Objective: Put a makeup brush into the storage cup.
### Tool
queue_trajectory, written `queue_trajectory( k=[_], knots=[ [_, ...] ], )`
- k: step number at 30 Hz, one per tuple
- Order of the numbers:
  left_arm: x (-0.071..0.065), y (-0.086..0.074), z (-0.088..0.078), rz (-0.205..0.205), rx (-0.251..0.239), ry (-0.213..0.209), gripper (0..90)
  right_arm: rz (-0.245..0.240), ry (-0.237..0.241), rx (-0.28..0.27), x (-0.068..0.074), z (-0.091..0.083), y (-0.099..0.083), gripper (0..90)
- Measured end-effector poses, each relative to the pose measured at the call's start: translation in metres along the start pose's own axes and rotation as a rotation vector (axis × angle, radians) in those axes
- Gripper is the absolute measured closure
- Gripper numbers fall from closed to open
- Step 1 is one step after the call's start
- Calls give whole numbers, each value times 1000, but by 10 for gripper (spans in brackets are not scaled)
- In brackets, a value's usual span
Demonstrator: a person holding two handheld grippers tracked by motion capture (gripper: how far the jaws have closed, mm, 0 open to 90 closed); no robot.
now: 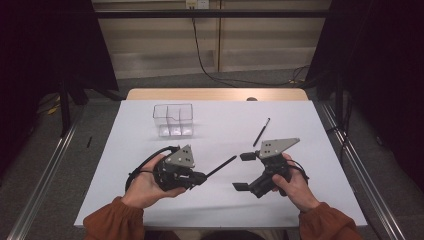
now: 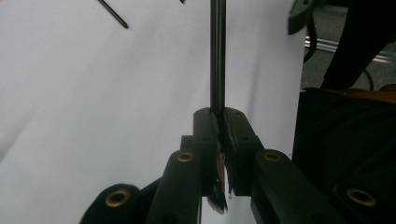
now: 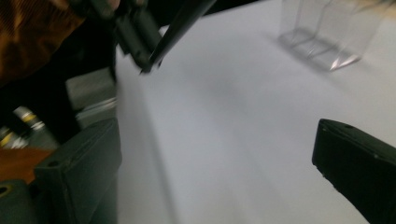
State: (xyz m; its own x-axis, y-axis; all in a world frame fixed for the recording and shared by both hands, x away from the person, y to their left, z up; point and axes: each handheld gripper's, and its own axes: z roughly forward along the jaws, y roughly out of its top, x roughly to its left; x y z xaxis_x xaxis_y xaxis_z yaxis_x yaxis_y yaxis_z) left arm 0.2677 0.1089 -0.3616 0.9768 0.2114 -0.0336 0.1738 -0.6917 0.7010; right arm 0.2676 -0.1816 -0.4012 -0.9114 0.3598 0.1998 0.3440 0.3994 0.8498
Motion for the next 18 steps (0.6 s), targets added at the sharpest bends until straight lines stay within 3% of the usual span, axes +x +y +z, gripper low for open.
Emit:
queue_trajectory(
  k=[3, 8, 12, 14, 15, 18],
  knots=[
    [0, 3, 0, 15, 27, -6, 844, -9, -16, 26, 0, 0, 1, 11],
    [2, 4, 0, 18, 74, -8, 844, -19, 0, 66, -1, -2, 6, 12],
    [4, 3, -1, 14, 100, -5, 844, -48, -8, 145, 3, 1, 12, 17],
    [5, 1, 0, 14, 124, -1, 844, -43, 9, 174, 2, 4, 15, 23],
    [5, 0, 2, 18, 159, -1, 844, -48, 9, 187, 1, 6, 16, 23],
    [5, -1, 5, 18, 180, -9, 844, -57, 27, 222, -1, 10, 19, 30]
  ],
)
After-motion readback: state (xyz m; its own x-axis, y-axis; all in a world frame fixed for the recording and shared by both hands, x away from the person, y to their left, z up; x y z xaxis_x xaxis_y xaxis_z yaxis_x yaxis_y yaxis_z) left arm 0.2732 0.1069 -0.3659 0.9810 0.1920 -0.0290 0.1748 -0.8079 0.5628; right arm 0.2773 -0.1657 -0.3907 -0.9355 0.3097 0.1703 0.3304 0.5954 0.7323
